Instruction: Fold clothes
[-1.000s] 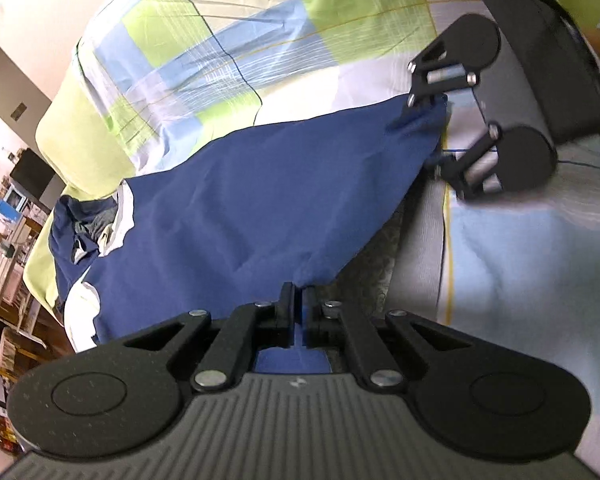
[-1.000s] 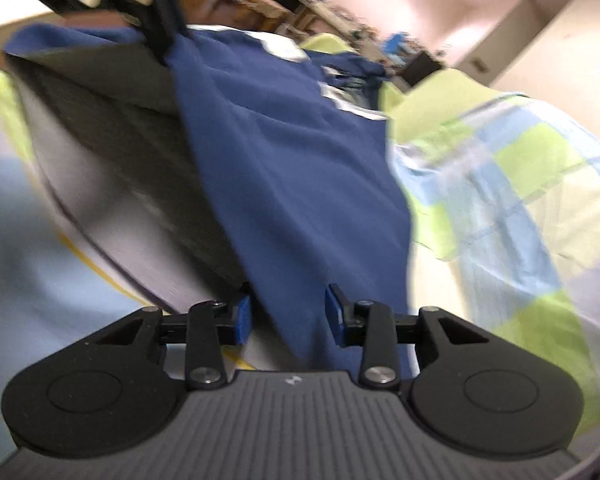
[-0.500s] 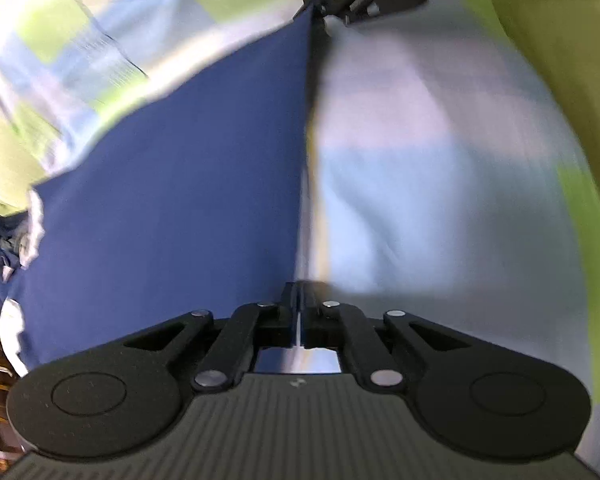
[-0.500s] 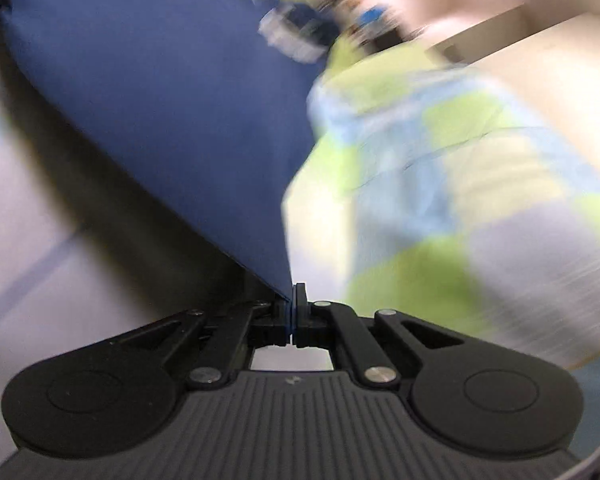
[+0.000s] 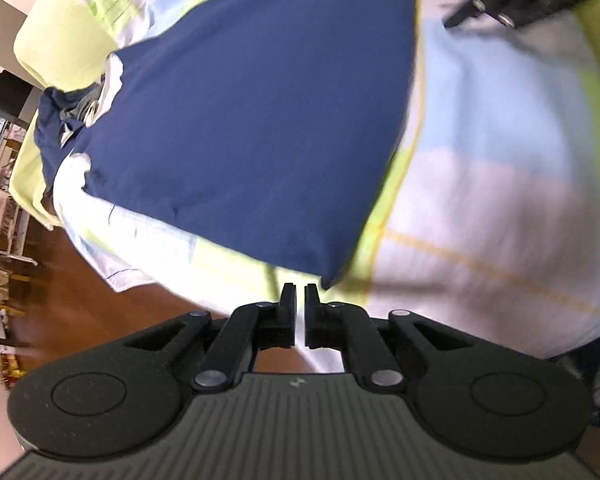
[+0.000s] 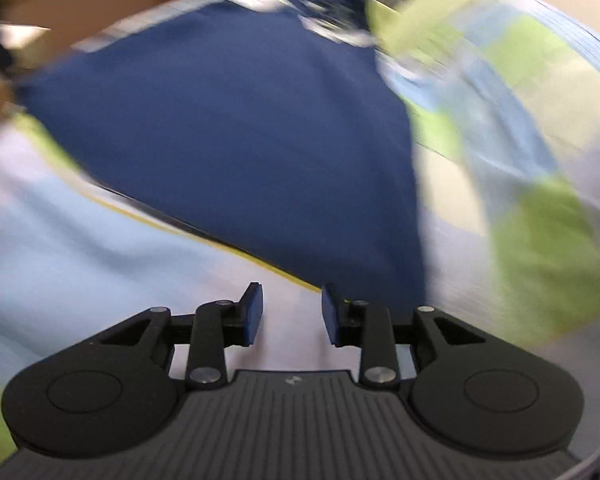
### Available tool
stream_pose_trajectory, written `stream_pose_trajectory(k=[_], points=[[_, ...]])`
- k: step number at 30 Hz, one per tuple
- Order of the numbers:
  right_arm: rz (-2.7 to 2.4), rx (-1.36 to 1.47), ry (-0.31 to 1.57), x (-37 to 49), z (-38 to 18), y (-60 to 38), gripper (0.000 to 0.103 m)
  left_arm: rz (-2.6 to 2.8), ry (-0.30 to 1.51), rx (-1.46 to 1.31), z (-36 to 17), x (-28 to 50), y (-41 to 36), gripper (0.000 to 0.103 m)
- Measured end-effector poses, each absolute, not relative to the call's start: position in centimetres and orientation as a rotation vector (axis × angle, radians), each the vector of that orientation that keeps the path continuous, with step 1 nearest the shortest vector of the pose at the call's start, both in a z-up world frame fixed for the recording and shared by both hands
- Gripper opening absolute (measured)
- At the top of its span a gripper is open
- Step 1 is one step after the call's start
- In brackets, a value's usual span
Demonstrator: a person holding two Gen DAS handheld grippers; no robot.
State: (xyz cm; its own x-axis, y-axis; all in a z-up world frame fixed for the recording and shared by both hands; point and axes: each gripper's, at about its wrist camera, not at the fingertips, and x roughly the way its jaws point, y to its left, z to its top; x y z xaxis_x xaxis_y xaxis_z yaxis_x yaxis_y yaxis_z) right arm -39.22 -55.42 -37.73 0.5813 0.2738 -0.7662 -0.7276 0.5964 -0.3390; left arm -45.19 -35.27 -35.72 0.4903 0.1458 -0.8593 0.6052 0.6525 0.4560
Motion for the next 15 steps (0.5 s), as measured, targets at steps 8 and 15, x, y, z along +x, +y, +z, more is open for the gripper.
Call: stream_pose_trajectory(k=[8, 15], points=[[0.842, -0.705, 0.674, -40.0, -38.7, -47.8, 0.034, -0.458, 0.997, 0.868, -37.0, -46.8, -35.1, 0.04], [0.901, -0.762, 0.656, -40.9, -39.7, -45.9, 0.037, -0.548, 0.929, 0.914, -38.0, -46.0, -35.3, 0.022]])
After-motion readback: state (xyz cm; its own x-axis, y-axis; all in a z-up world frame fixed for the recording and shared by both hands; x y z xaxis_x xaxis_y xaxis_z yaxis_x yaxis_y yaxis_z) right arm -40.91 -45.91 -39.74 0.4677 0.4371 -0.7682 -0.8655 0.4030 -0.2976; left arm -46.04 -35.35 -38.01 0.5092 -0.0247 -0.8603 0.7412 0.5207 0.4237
